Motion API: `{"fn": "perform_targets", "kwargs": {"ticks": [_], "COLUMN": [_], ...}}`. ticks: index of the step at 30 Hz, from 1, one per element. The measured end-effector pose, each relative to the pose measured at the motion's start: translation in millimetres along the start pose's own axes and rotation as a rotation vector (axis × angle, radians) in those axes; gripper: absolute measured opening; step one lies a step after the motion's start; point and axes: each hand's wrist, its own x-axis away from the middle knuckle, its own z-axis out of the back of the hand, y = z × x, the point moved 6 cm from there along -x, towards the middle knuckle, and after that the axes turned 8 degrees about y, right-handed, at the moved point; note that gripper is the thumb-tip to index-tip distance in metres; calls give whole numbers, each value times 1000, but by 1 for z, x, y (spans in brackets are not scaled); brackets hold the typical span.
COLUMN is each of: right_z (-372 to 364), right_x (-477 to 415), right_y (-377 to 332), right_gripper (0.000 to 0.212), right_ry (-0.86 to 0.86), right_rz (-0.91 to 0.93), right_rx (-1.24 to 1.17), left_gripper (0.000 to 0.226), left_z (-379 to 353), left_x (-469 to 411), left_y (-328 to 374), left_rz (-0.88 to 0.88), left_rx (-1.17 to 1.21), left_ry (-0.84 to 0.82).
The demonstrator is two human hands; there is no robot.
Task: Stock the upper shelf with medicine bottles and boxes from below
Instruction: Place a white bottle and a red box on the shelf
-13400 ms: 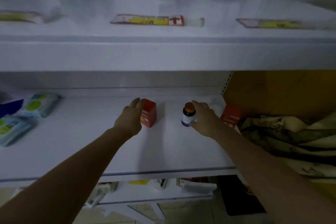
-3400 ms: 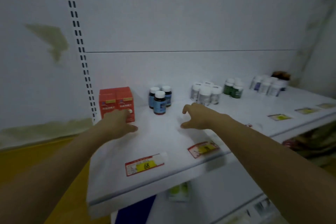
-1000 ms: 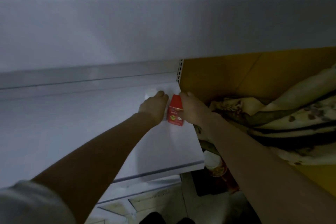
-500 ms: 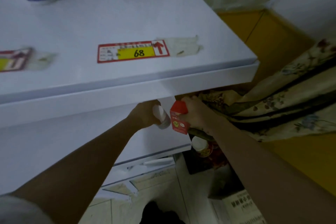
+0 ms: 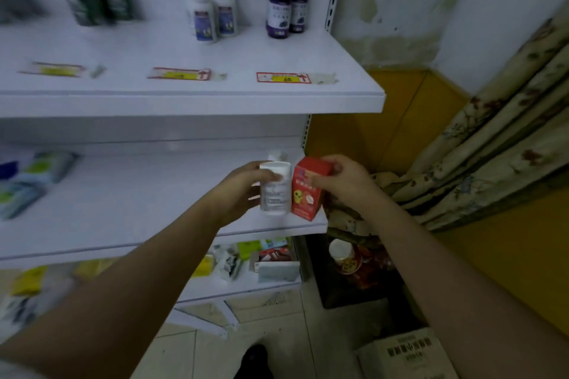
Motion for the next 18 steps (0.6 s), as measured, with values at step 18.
{"fn": "perform_targets", "kwargs": {"ticks": [18], "right_z": [2], "right_x": [152], "right_y": [-221], "right_gripper": [25], "right_ry": [-130], "right_rz": [146], "right_rx": [-729], "left_gripper": [48], "left_z": [32], "left_x": [233], "left_y": [166], "left_rz": [-239], "left_rx": [518], "left_ry": [-133]}}
